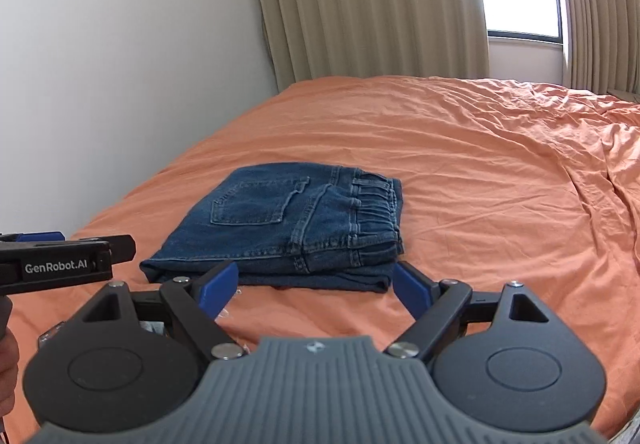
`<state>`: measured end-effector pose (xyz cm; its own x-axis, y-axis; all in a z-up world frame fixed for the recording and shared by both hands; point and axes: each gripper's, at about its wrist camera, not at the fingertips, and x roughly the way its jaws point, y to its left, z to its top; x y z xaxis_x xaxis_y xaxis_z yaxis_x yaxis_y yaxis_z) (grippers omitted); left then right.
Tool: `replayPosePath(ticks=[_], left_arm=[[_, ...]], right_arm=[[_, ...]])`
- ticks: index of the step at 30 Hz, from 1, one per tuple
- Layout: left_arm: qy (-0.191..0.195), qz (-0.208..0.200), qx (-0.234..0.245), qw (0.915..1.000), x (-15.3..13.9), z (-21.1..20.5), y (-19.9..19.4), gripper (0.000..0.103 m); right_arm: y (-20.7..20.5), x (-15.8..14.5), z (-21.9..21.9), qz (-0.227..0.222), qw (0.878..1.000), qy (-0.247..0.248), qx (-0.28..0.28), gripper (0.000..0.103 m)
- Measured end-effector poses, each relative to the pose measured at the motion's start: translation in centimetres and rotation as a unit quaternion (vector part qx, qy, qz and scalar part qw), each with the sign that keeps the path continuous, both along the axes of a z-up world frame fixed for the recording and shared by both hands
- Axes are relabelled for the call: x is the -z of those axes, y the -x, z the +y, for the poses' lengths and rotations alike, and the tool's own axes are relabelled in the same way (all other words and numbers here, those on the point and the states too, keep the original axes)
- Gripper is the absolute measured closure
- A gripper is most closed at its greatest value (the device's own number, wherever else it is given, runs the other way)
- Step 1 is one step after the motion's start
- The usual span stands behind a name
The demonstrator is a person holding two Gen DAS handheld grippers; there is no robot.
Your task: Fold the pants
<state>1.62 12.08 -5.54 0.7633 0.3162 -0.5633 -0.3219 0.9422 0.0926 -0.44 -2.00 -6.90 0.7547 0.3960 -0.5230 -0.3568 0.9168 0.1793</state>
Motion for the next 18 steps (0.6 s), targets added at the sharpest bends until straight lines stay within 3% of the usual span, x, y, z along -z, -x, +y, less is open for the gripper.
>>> replayPosePath(ticks=[4, 18], left_arm=[[-0.001, 0.015, 0.006, 0.9999, 0.85, -0.37, 0.01, 0.000], [-0.001, 0.017, 0.007, 0.9998, 0.78, -0.54, 0.05, 0.000]], right_arm=[[-0.04, 0.87, 0.07, -0.002, 1.000, 0.019, 0.004, 0.022], [-0.51, 0.01, -0.83, 0.007, 1.000, -0.008, 0.011, 0.022]])
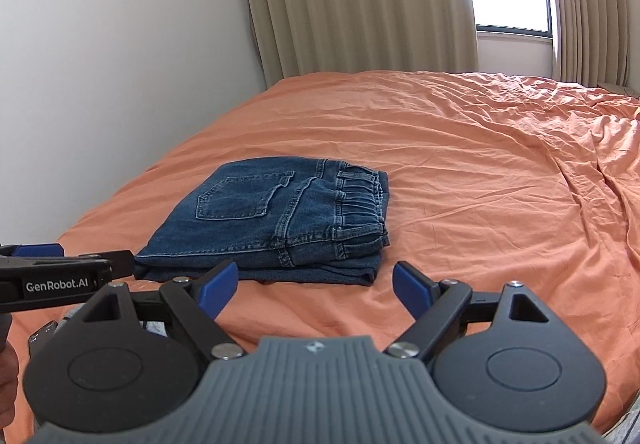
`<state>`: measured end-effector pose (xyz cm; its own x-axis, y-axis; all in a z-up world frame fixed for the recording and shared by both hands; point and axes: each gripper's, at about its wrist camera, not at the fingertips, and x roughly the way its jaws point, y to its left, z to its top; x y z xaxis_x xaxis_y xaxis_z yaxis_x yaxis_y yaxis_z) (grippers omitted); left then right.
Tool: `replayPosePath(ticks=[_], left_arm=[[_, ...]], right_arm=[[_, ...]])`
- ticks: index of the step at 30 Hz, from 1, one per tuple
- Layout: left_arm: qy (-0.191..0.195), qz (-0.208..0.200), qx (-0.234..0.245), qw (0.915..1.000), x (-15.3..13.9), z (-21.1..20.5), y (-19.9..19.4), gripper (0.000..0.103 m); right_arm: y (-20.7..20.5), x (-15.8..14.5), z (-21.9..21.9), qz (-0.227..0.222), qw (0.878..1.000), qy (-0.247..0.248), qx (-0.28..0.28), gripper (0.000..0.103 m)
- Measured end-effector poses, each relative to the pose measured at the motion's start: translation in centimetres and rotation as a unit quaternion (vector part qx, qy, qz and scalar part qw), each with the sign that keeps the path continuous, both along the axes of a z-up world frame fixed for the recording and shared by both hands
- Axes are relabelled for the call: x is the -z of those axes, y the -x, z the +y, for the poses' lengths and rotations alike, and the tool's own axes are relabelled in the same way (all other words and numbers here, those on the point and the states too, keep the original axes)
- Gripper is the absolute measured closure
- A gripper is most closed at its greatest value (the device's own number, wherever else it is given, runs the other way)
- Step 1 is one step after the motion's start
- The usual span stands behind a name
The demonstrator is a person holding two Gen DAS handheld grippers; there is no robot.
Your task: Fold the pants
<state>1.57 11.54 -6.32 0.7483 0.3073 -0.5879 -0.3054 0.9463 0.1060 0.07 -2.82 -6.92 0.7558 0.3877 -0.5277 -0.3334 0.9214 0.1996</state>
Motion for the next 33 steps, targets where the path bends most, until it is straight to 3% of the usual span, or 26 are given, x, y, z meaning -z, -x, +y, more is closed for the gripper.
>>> replayPosePath(ticks=[33], left_arm=[[0.000, -0.005, 0.001, 1.0000, -0.53, -0.72, -0.07, 0.000]], right_arm=[[0.43, -0.79, -0.89, -0.009, 1.000, -0.013, 0.006, 0.022]])
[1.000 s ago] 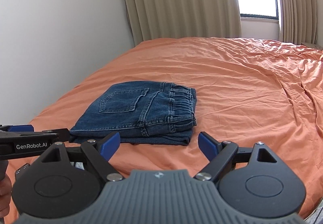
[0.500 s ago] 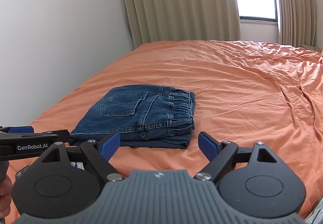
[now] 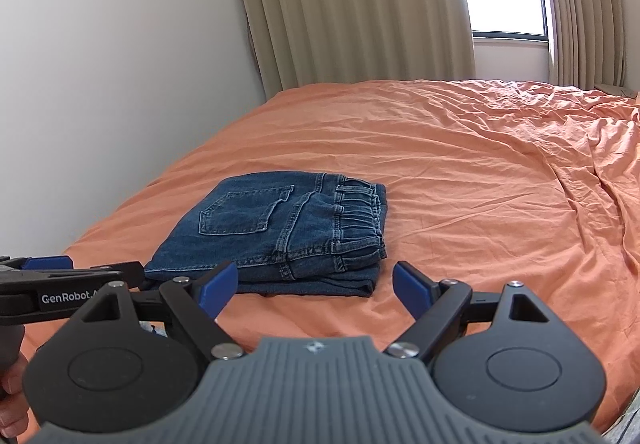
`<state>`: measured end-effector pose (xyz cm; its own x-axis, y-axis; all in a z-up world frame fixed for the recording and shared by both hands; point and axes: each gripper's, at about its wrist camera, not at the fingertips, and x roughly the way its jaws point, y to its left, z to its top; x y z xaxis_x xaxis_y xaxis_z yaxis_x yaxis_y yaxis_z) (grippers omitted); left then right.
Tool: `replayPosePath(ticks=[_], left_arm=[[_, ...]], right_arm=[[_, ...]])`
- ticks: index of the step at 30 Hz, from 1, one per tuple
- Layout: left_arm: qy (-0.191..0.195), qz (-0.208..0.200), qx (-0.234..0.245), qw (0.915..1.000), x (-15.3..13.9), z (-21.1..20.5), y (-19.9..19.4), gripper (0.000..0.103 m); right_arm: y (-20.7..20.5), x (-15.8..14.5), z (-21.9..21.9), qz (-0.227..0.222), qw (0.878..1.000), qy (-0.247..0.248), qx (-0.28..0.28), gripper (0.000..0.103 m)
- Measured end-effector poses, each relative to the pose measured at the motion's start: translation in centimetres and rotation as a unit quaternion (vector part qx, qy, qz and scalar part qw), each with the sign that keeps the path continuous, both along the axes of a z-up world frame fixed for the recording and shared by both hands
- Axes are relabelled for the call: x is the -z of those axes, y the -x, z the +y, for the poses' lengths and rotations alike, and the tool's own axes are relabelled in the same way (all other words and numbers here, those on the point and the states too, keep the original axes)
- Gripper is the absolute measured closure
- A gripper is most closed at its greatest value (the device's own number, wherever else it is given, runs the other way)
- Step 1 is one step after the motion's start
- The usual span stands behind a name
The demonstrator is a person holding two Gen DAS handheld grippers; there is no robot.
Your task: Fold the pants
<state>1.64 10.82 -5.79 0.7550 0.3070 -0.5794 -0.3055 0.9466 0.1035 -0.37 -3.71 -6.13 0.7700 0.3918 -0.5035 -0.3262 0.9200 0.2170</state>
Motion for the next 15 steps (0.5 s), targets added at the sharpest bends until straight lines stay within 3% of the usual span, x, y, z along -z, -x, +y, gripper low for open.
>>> replayPosePath(ticks=[15], left_arm=[[-0.002, -0.002, 0.005, 1.0000, -0.44, -0.63, 0.03, 0.000]], right_arm=[[0.20, -0.20, -0.38, -0.001, 1.000, -0.002, 0.003, 0.022]])
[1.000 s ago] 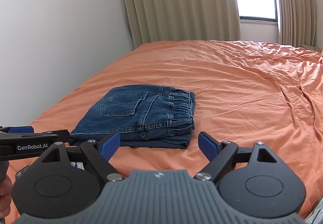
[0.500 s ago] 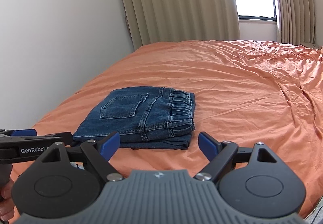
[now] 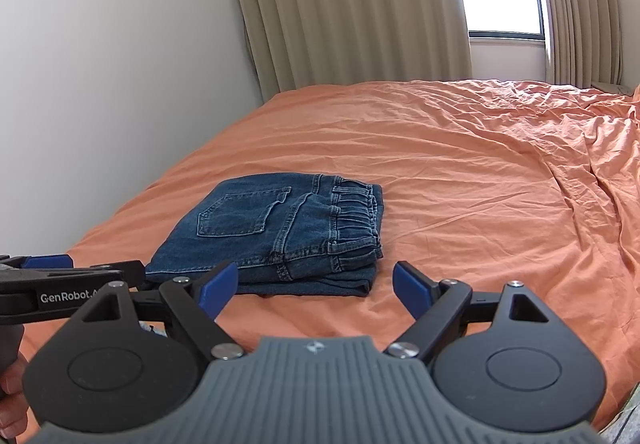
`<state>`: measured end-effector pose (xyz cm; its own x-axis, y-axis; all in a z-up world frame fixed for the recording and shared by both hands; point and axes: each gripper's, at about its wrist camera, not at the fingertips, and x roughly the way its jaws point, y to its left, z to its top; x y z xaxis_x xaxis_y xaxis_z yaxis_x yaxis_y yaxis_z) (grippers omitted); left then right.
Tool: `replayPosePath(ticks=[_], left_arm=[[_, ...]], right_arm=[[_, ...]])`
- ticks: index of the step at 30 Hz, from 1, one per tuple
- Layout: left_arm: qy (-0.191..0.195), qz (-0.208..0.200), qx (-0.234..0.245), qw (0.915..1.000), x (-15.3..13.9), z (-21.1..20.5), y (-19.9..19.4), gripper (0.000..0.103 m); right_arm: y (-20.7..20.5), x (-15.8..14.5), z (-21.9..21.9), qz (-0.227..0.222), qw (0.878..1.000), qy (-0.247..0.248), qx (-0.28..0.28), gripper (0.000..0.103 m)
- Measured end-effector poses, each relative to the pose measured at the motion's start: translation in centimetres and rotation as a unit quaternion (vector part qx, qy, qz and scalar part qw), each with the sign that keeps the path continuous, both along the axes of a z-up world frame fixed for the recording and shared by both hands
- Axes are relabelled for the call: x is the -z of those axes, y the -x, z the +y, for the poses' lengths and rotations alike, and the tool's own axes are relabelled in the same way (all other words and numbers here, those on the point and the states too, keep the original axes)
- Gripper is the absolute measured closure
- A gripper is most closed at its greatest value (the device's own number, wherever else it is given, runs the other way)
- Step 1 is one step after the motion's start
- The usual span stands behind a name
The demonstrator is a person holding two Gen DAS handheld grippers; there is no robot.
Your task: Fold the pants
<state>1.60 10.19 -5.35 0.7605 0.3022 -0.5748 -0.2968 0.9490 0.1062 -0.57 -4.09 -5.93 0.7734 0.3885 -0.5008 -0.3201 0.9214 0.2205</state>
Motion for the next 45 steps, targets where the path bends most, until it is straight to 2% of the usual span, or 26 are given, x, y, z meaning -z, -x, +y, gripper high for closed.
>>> replayPosePath(ticks=[27, 45], left_arm=[[0.010, -0.010, 0.002, 0.9999, -0.4, -0.1, 0.0, 0.000], [0.019, -0.036, 0.010, 0.9991, -1.3, -0.1, 0.6, 0.002]], right_arm=[[0.4, -0.4, -0.1, -0.005, 1.000, 0.003, 0.006, 0.022], [0.5, -1.0, -0.2, -0.002, 1.000, 0.004, 0.010, 0.022]])
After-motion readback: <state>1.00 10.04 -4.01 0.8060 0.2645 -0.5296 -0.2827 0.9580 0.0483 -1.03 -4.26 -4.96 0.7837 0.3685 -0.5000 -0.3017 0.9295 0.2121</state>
